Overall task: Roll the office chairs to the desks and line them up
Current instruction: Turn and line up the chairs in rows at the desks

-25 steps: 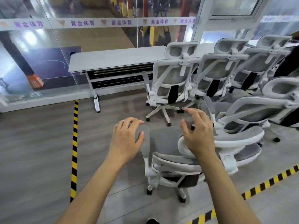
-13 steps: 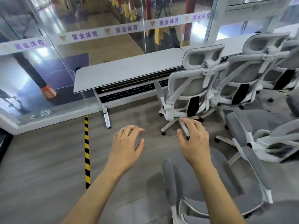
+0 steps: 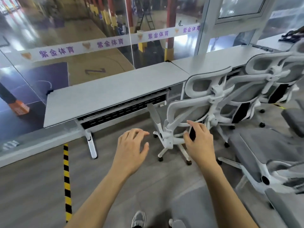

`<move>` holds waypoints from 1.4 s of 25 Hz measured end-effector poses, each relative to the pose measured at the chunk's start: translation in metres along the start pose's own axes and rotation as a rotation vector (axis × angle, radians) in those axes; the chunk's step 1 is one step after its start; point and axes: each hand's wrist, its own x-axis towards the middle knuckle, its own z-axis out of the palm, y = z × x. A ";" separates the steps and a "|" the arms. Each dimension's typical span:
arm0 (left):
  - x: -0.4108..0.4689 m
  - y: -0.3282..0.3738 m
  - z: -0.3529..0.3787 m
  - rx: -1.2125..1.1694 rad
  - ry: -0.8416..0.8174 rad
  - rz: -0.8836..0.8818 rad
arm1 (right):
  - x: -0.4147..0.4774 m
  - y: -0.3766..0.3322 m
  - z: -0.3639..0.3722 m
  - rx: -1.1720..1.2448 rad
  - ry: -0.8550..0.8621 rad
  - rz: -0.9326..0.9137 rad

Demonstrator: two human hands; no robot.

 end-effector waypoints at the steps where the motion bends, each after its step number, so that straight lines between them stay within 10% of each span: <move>1: 0.022 -0.012 0.001 -0.001 0.001 0.005 | 0.020 -0.003 0.011 -0.002 -0.002 0.013; 19: 0.296 -0.020 0.137 -0.051 -0.095 0.098 | 0.280 0.154 0.026 -0.193 0.134 0.298; 27: 0.367 0.040 0.254 -0.128 -0.486 -0.037 | 0.406 0.289 -0.006 -0.149 0.051 0.301; 35: 0.331 0.024 0.247 -0.208 -0.287 -0.133 | 0.400 0.290 0.013 -0.116 0.055 0.205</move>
